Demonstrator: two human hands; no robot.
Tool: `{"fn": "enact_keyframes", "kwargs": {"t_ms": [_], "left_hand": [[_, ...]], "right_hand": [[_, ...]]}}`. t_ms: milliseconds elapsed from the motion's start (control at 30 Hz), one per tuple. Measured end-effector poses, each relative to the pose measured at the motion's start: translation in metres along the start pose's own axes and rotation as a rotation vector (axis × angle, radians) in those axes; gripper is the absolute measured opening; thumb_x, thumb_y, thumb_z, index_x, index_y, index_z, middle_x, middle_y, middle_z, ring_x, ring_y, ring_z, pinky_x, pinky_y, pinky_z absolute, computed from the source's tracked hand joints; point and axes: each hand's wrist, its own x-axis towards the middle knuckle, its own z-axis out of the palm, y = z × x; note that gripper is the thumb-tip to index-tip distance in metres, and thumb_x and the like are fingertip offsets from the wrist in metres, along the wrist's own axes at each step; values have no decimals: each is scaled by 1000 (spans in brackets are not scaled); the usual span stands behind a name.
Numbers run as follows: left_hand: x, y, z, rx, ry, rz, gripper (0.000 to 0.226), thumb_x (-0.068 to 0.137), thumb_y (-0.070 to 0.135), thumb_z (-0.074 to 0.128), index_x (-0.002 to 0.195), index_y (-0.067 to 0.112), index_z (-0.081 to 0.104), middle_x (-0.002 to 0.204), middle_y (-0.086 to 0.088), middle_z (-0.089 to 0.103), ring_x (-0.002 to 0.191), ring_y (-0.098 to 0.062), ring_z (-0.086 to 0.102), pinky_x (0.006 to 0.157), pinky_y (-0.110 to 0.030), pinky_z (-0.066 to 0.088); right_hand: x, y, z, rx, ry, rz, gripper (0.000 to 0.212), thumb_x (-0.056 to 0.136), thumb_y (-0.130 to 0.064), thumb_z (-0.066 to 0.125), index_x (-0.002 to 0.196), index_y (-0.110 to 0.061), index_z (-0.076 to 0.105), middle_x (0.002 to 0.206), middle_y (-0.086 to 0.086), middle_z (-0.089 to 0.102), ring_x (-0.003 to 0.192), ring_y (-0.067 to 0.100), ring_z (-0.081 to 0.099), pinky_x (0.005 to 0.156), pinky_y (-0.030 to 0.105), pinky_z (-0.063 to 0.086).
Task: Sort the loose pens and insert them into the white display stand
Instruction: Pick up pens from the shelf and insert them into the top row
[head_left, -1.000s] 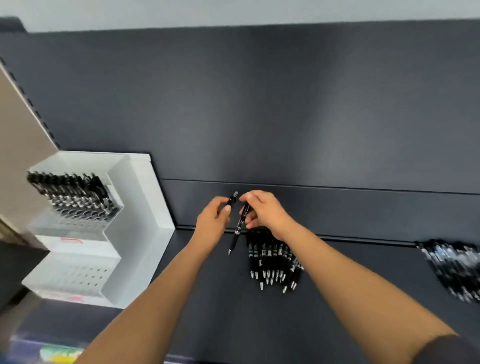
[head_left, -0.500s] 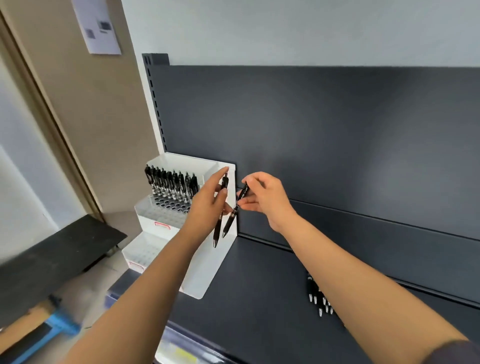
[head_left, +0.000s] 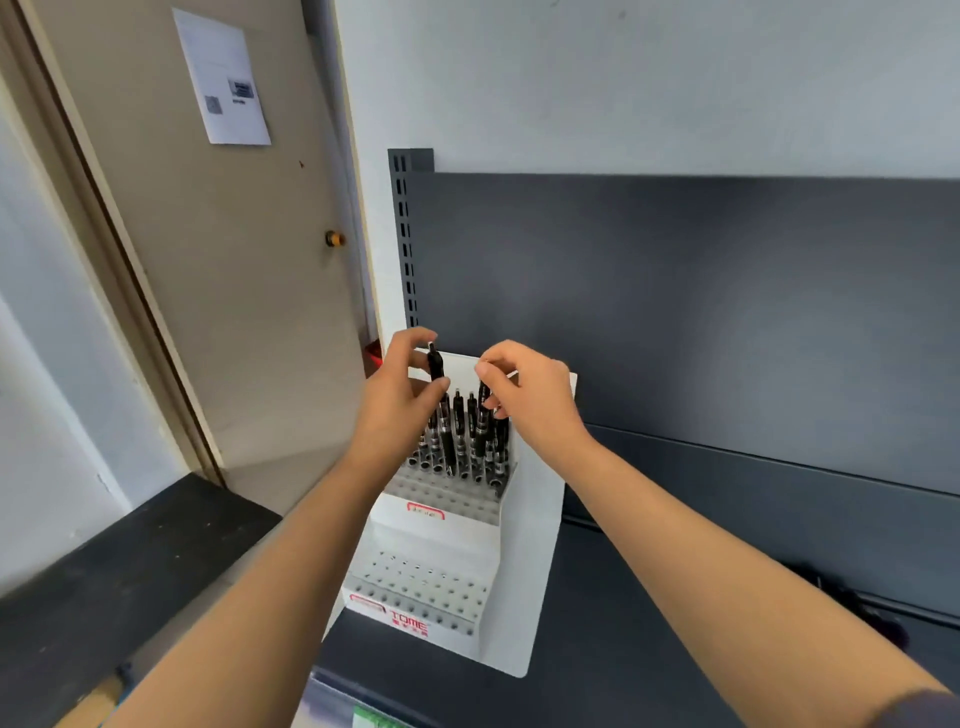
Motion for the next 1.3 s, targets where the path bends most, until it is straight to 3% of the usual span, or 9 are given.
{"fn": "enact_keyframes", "kwargs": {"t_ms": [133, 300, 400, 533, 667, 900, 1000, 1167, 1300], "left_hand": [[14, -19, -3, -29, -55, 24, 41, 86, 7, 61, 113, 33, 45, 90, 9, 55, 70, -4, 59, 62, -18, 46], [23, -30, 0, -23, -91, 56, 44, 85, 8, 62, 109, 39, 43, 88, 16, 54, 71, 0, 58, 63, -16, 46], [25, -34, 3, -40, -104, 64, 44, 86, 8, 62, 108, 40, 41, 89, 14, 55, 74, 0, 59, 63, -10, 45], [26, -37, 7, -58, -119, 71, 44, 85, 6, 62, 108, 37, 42, 87, 13, 55, 72, 5, 58, 60, -2, 41], [26, -39, 10, -26, -139, 74, 44, 85, 3, 62, 108, 35, 42, 90, 17, 53, 71, 4, 60, 60, -3, 42], [26, -42, 14, 6, -172, 94, 44, 84, 5, 63, 107, 36, 41, 91, 21, 52, 76, 0, 62, 66, -17, 49], [25, -43, 17, 21, -210, 97, 43, 86, 6, 62, 108, 36, 41, 92, 20, 51, 79, 0, 62, 67, -15, 48], [20, -45, 25, 134, -236, 117, 37, 86, 8, 63, 117, 20, 47, 93, 6, 56, 81, -13, 61, 74, -24, 47], [13, -48, 29, 287, -259, 201, 28, 87, 8, 61, 112, 16, 52, 94, 2, 59, 76, -14, 54, 70, -28, 46]], "right_hand": [[6, 8, 19, -196, 19, 35, 10, 93, -26, 55, 87, -21, 61, 76, -6, 63, 69, 18, 65, 71, 43, 55], [16, 10, 22, -451, 77, 38, 13, 92, -40, 53, 92, -31, 62, 78, -17, 61, 74, 9, 58, 56, 23, 40], [15, 14, 26, -529, 54, 73, 13, 91, -43, 52, 90, -35, 61, 77, -18, 59, 76, 7, 56, 54, 20, 32], [14, 25, 28, -631, 69, 43, 15, 89, -45, 56, 89, -31, 61, 79, -13, 66, 87, 15, 56, 70, 30, 38], [15, 31, 30, -810, 56, -60, 20, 87, -48, 60, 89, -29, 67, 97, -10, 57, 101, 17, 44, 79, 32, 26], [12, 37, 24, -768, -17, -29, 22, 88, -46, 58, 88, -27, 69, 100, -10, 50, 103, 17, 44, 84, 33, 28], [10, 37, 24, -734, -26, -44, 18, 89, -42, 59, 95, -26, 66, 105, -8, 50, 104, 17, 45, 84, 32, 29], [5, 40, 28, -672, 8, -33, 15, 94, -31, 53, 102, -21, 60, 107, -4, 51, 102, 18, 48, 86, 35, 38], [4, 39, 28, -640, 1, -33, 13, 95, -24, 51, 100, -19, 61, 106, -4, 52, 100, 18, 48, 87, 35, 39]]}}
